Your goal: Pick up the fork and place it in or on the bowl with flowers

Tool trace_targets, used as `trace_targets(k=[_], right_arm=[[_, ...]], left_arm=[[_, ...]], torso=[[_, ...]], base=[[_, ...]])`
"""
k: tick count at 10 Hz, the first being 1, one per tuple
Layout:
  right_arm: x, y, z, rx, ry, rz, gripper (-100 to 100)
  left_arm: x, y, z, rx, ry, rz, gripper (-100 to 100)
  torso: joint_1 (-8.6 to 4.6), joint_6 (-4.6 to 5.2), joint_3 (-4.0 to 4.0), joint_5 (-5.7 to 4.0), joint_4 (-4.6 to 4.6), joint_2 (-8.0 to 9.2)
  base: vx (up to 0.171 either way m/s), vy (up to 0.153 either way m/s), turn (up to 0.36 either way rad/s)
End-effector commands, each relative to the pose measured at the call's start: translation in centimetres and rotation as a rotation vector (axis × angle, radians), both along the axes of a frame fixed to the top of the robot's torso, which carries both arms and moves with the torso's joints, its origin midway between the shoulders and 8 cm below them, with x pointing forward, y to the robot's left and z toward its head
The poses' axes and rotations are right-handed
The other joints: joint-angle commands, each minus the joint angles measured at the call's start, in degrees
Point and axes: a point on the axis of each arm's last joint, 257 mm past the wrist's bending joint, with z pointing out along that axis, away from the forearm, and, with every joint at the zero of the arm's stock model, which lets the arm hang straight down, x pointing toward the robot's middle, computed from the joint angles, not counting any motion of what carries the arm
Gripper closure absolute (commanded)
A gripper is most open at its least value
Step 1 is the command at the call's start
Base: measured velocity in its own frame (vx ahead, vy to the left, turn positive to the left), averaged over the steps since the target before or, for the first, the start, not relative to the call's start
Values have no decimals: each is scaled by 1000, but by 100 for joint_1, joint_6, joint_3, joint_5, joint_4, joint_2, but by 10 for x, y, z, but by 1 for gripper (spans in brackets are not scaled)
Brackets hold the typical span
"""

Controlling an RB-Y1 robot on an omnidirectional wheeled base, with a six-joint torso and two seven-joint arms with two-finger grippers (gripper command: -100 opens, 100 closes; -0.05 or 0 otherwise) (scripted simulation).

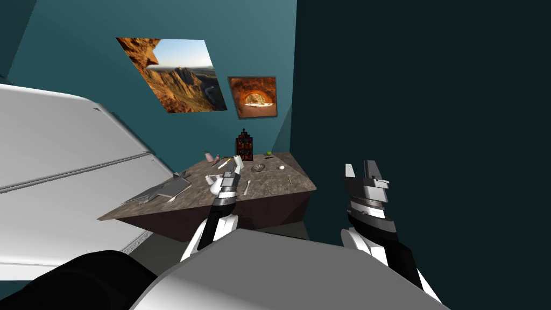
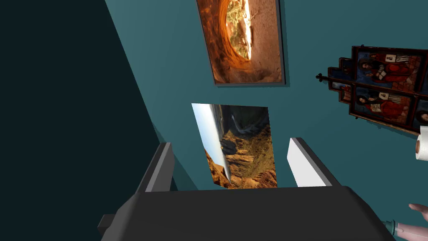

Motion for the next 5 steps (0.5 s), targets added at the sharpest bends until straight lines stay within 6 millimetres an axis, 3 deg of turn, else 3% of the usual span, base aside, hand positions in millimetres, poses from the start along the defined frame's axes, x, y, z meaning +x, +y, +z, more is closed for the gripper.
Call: trace_targets(k=[1, 5], right_arm=[[0, 0, 0, 0, 0, 0, 0], [0, 0, 0, 0, 0, 0, 0]], left_arm=[[2, 1, -8, 25, 33, -8, -100], [3, 13, -31, 67, 132, -7, -100]], torso=[[0, 0, 0, 0, 0, 0], [14, 0, -1, 3, -1, -2]], base=[[4, 11, -42], [7, 29, -55]])
